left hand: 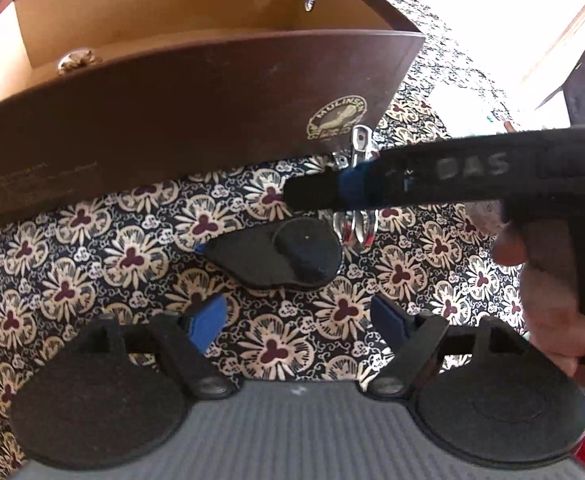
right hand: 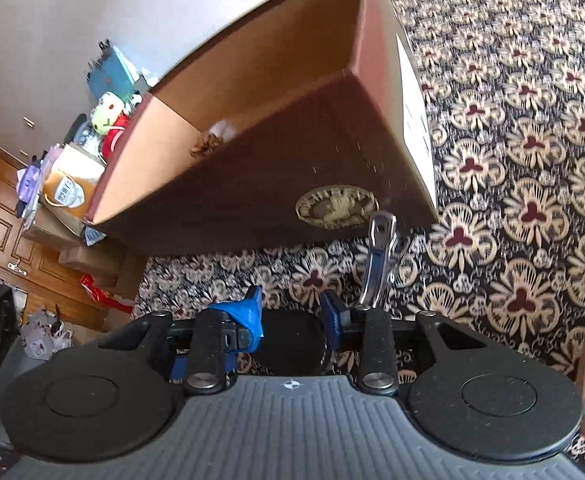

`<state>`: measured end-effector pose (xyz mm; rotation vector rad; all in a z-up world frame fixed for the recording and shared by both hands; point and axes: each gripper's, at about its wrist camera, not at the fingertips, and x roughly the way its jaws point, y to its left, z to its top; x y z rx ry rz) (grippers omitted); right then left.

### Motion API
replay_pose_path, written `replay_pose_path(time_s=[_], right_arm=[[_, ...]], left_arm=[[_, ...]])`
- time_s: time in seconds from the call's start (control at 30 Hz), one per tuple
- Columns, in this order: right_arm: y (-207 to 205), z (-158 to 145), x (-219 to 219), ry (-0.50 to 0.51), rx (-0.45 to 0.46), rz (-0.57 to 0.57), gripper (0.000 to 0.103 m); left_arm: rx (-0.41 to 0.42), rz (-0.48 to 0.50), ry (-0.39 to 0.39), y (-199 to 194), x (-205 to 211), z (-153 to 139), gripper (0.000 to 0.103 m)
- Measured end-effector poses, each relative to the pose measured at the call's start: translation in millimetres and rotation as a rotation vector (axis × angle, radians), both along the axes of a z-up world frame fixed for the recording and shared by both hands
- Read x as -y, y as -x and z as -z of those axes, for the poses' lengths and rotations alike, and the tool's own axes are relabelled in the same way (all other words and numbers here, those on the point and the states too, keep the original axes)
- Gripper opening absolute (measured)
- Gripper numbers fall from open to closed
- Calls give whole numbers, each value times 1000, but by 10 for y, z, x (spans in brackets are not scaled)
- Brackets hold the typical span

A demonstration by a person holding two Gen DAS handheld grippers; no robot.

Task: Organize rigid objects
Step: 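Close the right tool on the black pouch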

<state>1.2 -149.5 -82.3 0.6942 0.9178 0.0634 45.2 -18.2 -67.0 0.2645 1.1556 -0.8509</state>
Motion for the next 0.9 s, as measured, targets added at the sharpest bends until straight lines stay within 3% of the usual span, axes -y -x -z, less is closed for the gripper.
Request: replay_pose_path(time_s=[0.27,0.5,0.7,0.9], right_arm=[[158,99,-22,-111,-46,-29,17],[260,32,30,-119,-2,4,17],[219,65,40,-115,-11,24,17],[130,138,-71,-174,-37,4,17]], left_arm=[[1,12,18,63,-20,9,80],[70,6,-15,73,-59,-23,80],[103,3,-2,29,-20,-67,80],[120,14,-28,34,98,34,80]])
